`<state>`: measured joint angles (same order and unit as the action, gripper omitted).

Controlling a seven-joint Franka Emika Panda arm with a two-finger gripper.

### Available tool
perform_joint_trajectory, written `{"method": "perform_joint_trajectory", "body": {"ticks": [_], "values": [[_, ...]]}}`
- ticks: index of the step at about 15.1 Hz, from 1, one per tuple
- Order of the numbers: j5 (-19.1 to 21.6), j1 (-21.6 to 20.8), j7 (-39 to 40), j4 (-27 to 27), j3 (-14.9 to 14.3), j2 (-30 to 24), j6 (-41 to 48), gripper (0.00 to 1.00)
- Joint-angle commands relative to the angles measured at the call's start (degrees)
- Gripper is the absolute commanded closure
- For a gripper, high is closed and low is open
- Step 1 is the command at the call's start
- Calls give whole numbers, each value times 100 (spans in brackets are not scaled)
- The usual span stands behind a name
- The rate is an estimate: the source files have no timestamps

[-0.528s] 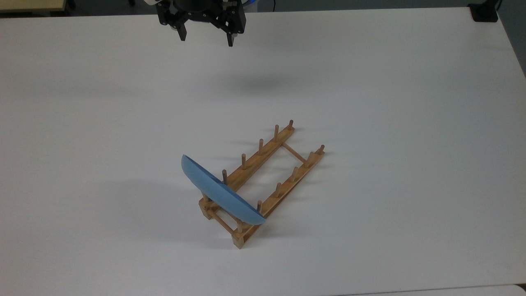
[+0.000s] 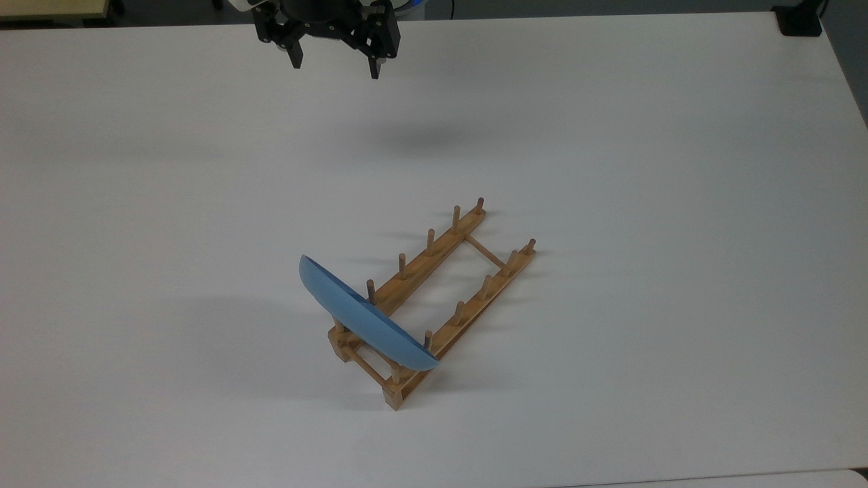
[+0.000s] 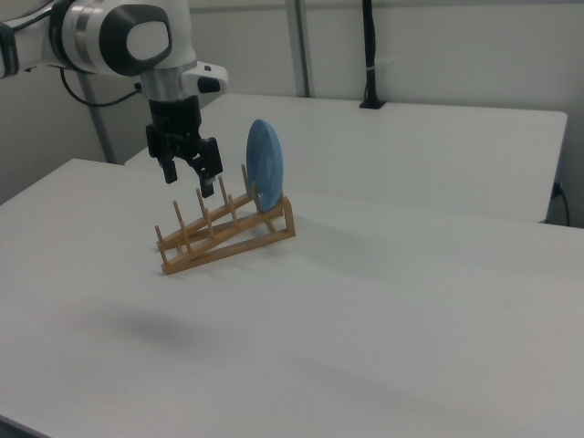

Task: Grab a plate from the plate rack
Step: 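Move the open gripper toward the blue plate in the wooden rack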

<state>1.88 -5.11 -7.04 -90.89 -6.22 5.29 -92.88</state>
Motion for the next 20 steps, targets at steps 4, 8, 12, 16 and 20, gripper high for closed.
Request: {"method": "perform_joint_trajectory", "body": {"ticks": [4, 8, 12, 16, 20], "values": [[-109, -148, 167, 10, -125, 42, -169, 0], [-118, -165, 546, 141, -125, 25, -780, 0], [-766, -446, 721, 247, -221, 191, -2565, 0], [-2127, -798, 661, 335, -380, 638, -4059, 5], [-3096, -1053, 537, 817, -740, 1236, -4810, 18]]}}
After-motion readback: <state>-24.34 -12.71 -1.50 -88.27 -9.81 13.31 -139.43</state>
